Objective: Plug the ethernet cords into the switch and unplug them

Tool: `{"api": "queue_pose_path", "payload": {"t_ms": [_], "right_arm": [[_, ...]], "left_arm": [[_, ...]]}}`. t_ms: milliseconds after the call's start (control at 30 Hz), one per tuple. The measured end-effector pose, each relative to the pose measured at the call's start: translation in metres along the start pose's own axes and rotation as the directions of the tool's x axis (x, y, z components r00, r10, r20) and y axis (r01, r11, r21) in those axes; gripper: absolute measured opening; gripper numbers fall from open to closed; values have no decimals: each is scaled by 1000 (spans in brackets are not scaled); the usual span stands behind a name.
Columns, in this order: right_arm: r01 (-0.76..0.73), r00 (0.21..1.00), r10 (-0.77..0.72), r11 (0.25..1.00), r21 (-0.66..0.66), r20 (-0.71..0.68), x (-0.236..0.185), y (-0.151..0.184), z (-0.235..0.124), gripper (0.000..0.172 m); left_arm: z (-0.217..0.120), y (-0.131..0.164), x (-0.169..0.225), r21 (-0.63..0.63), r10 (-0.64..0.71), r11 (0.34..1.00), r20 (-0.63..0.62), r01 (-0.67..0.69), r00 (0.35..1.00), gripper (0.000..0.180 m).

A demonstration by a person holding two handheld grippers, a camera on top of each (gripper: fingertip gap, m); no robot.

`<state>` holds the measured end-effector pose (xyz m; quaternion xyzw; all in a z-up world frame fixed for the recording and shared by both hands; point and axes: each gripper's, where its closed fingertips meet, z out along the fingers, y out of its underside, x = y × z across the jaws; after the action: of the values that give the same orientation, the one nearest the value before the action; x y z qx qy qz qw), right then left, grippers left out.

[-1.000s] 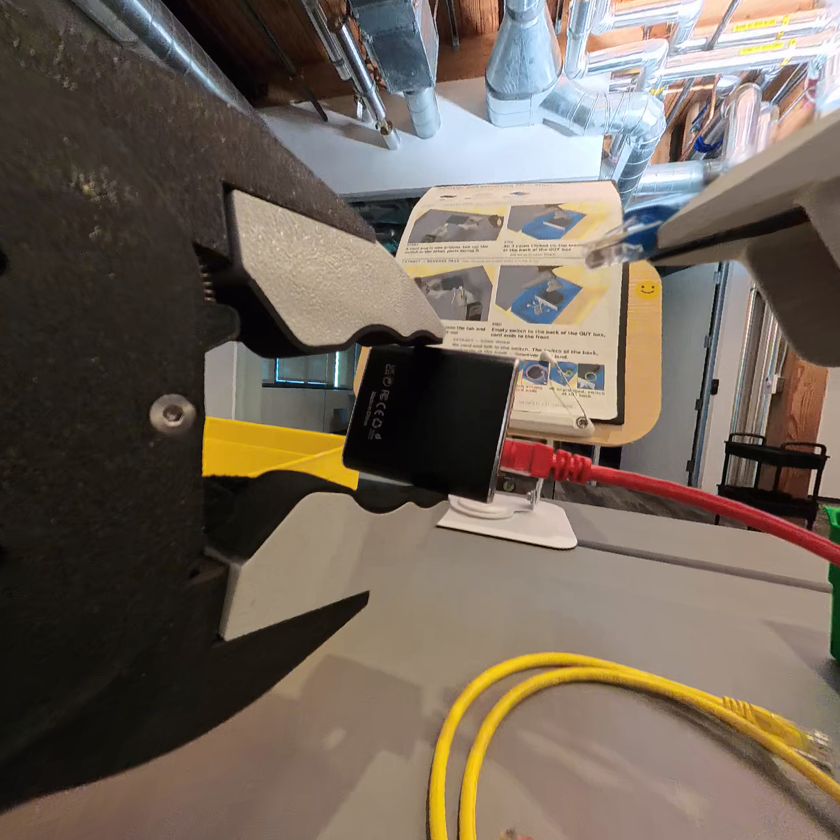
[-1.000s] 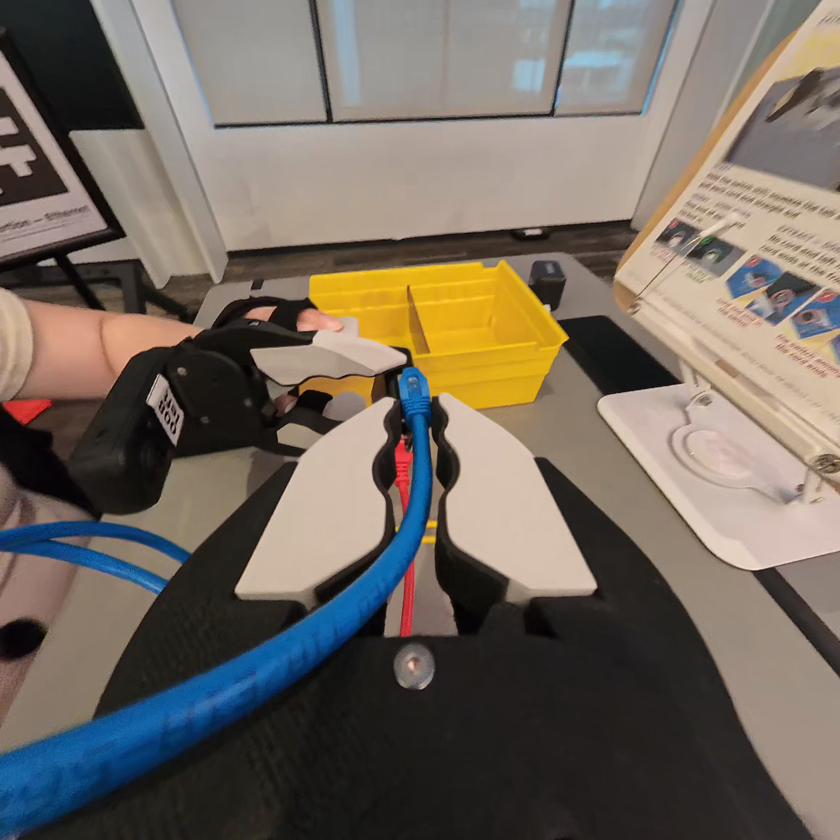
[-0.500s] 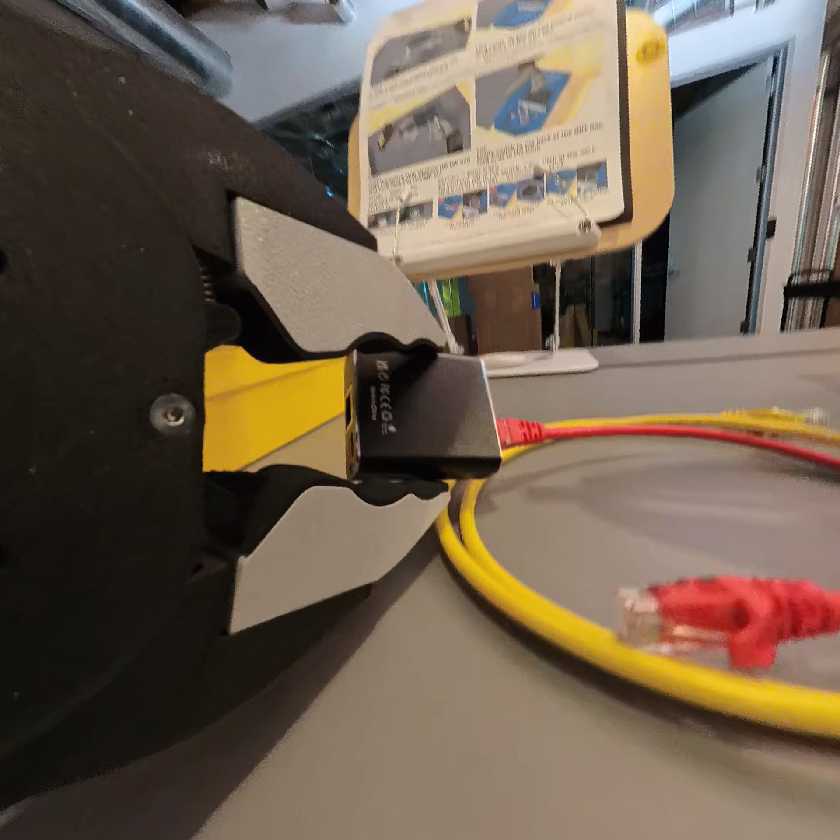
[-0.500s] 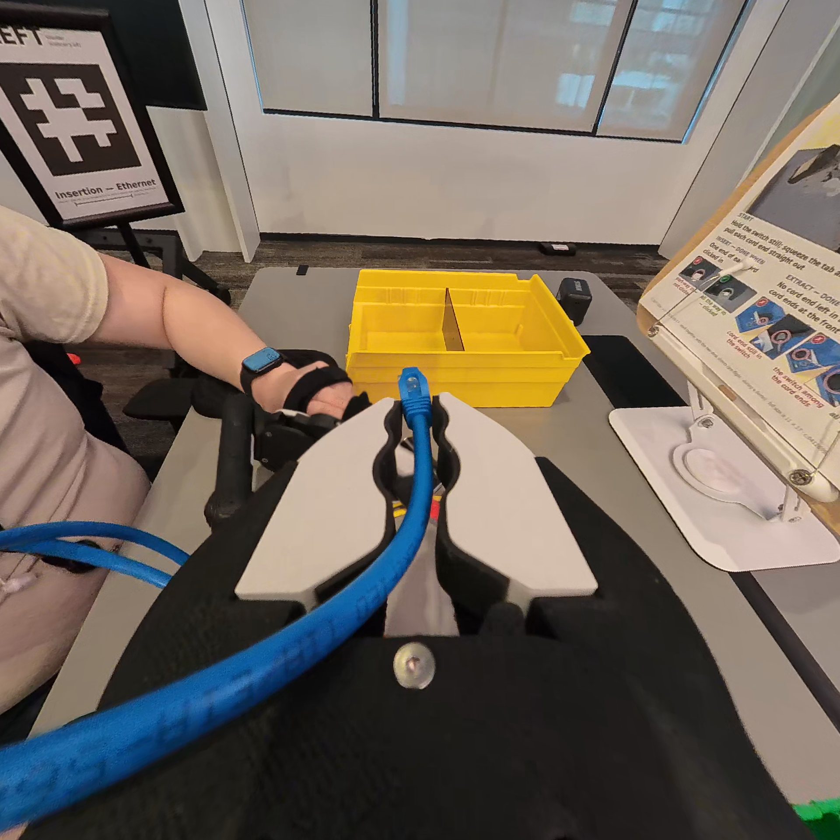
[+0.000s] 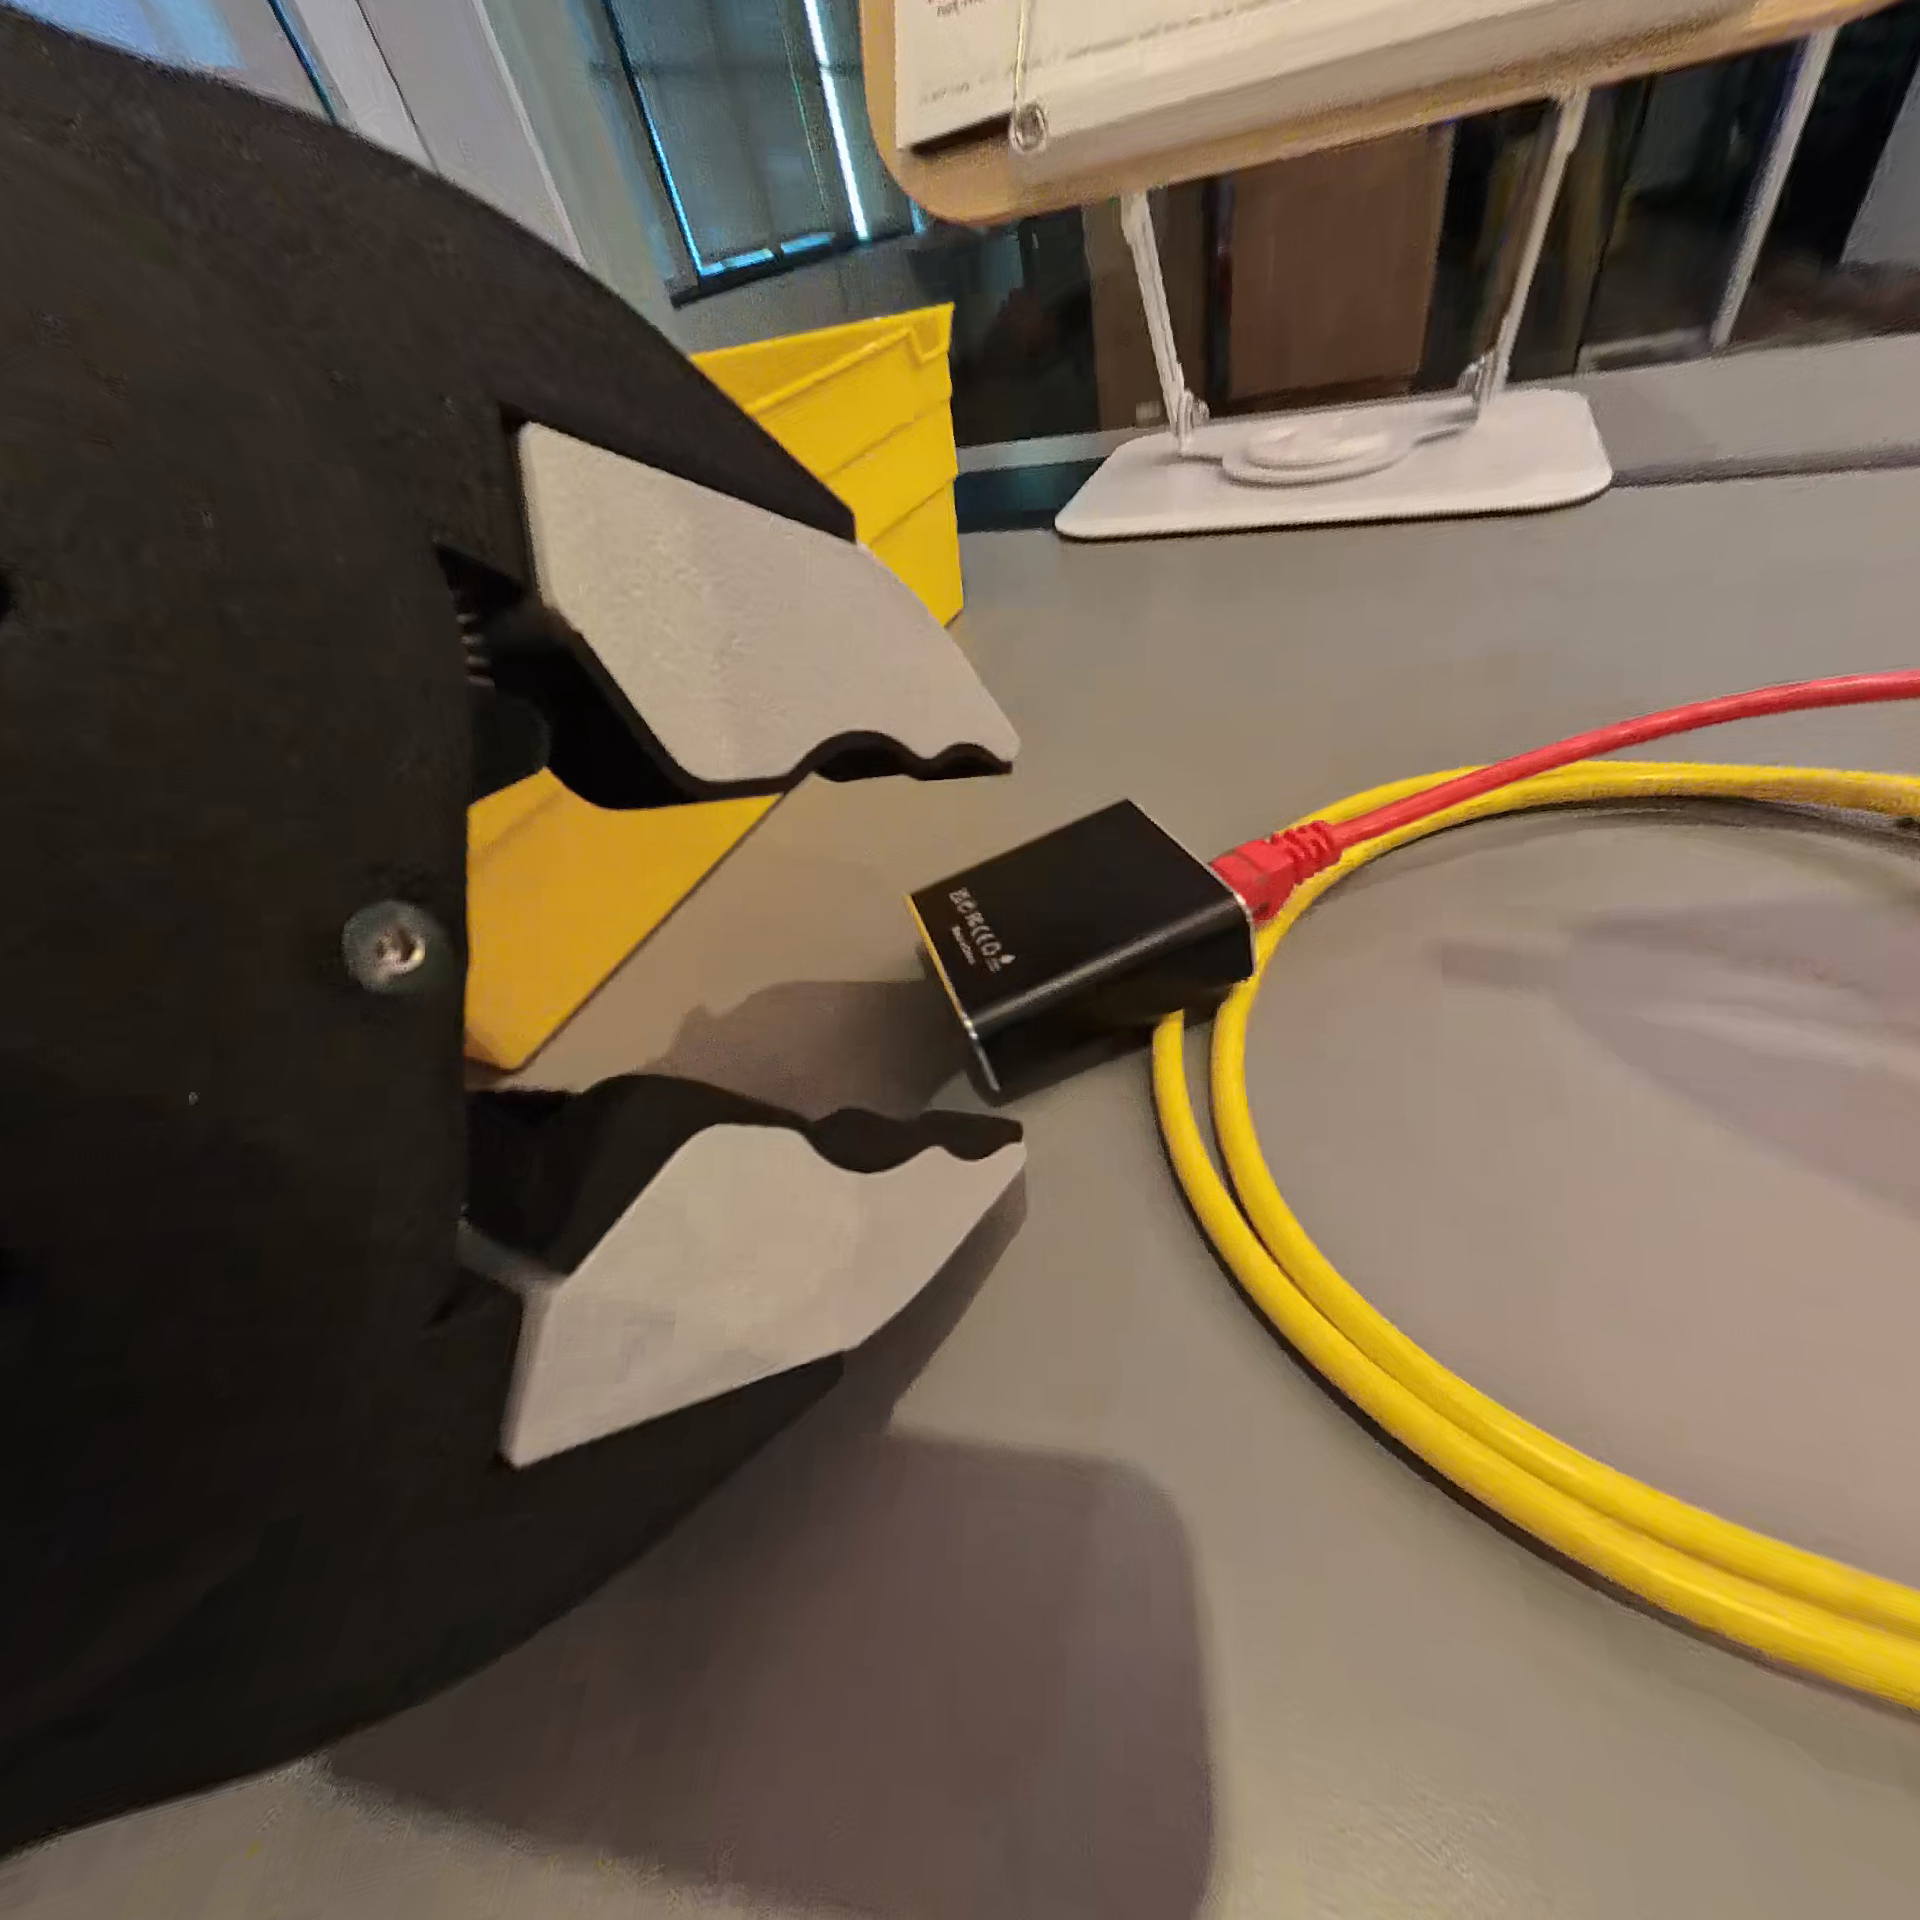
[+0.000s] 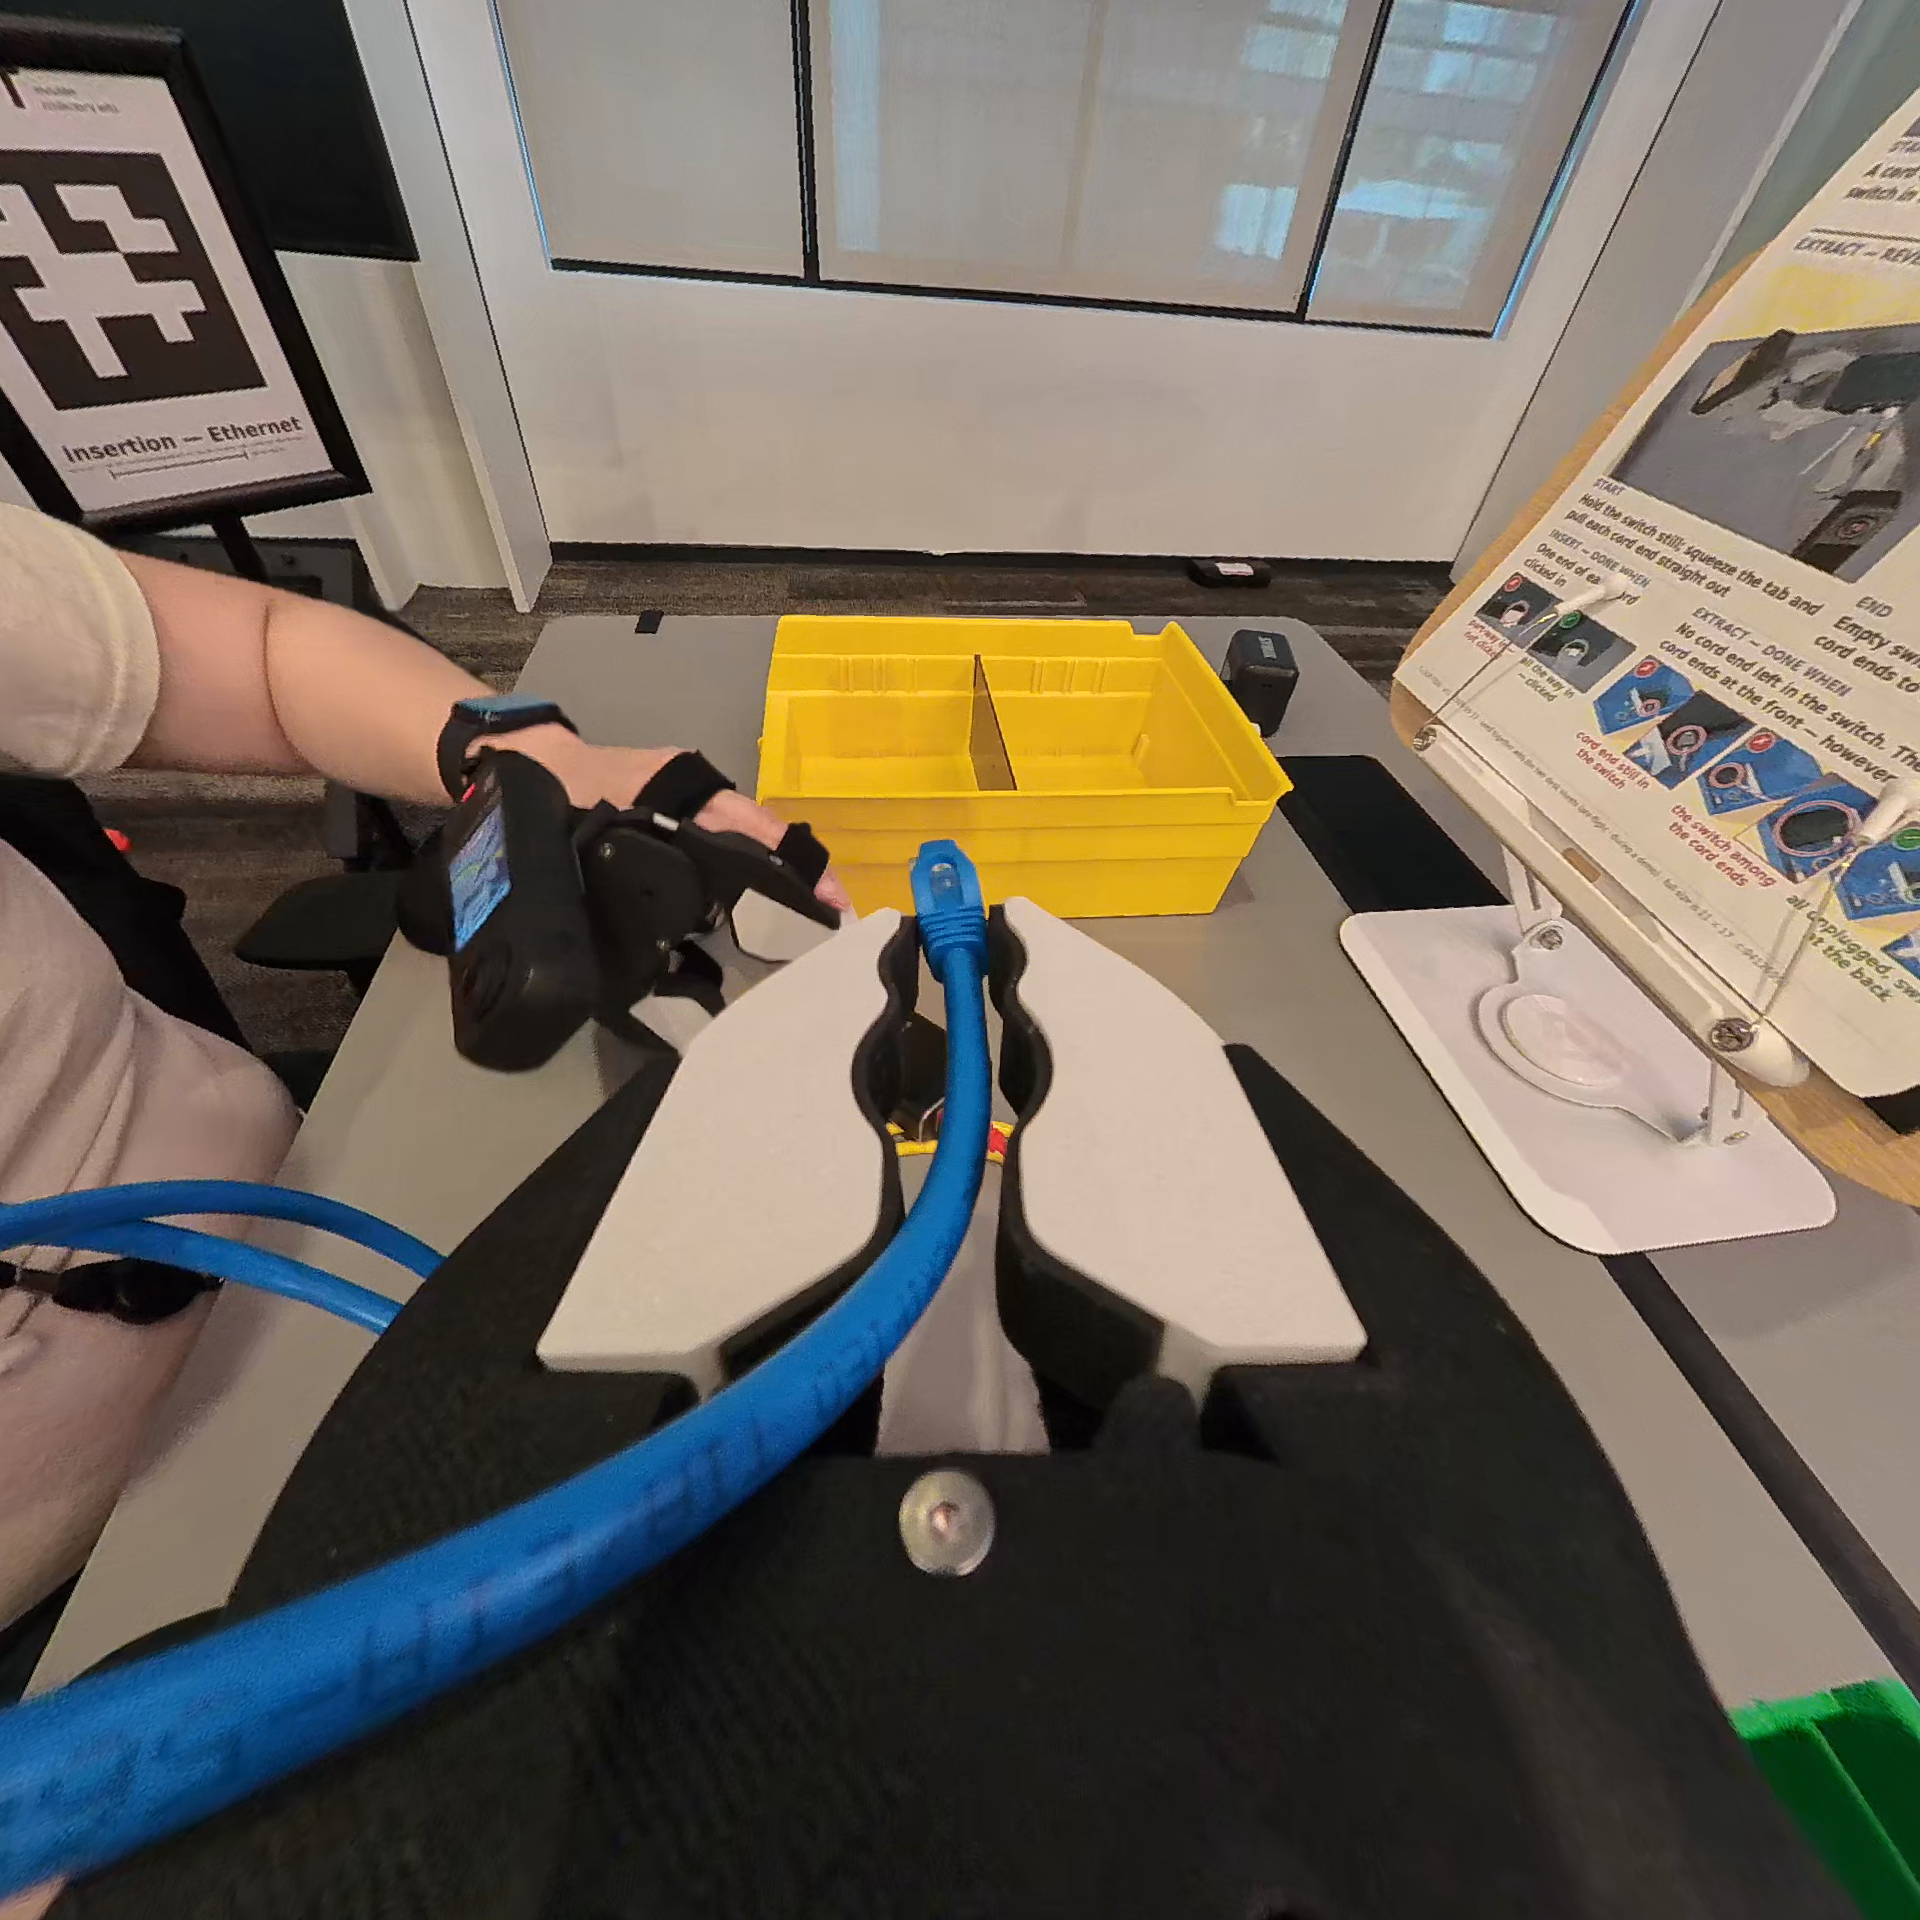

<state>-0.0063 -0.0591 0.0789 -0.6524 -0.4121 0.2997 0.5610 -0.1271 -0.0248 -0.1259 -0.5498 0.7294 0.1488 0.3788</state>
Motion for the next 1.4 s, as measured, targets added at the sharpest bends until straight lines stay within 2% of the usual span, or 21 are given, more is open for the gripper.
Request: {"api": "queue_pose_path", "payload": {"t_ms": [67,167,200,300,400,500,567,700,800,867,933,1033,1133,1233,1400], "right_arm": [[0,1000,0,1000,7,-5,1,-1,-3,13],[7,1000,-7,1000,12,-15,0,-2,-9,14],[9,1000,-9,1000,13,-21,0,-3,-12,14],[20,999,-18,1000,24,-47,0,-6,-23,14],[33,997,-31,999,22,-77,-1,-8,-32,14],[55,995,-53,998,25,-89,-6,-13,-38,14],[73,994,-70,997,31,-81,-11,-16,-40,14],[100,993,-97,994,43,-69,-18,-22,-42,13],[102,993,-99,994,48,-71,-18,-23,-43,13],[101,992,-98,994,44,-80,-17,-22,-45,14],[104,991,-100,993,53,-85,-16,-23,-47,14],[109,992,-103,991,76,-79,-18,-26,-51,14],[115,991,-109,990,85,-78,-21,-27,-54,14],[120,990,-113,989,84,-79,-22,-28,-54,14],[127,990,-122,990,69,-69,-25,-27,-51,14]], "left_arm": [[-5,2,1,-4,-25,1000,-88,25,996,59],[-11,-8,7,-20,-231,971,-296,236,927,57],[-11,-11,5,-44,-294,954,-328,297,898,61],[1,2,-11,-190,-383,920,-232,344,894,71],[13,-2,-5,-254,-447,885,-234,390,863,76],[29,-1,-8,-283,-495,855,-193,435,847,71],[32,-6,-4,-294,-542,831,-242,472,805,61],[33,-6,-2,-337,-551,825,-302,453,778,60],[33,1,-4,-411,-579,793,-279,450,766,54],[33,5,-6,-413,-552,800,-223,435,803,53],[34,10,-7,-410,-474,828,-147,383,868,53],[35,7,-9,-341,-365,881,-54,327,929,39],[38,7,-12,-307,-293,907,32,288,956,33],[40,11,-16,-330,-218,914,94,237,971,30],[48,19,-27,-384,-86,915,115,124,990,28]]}}
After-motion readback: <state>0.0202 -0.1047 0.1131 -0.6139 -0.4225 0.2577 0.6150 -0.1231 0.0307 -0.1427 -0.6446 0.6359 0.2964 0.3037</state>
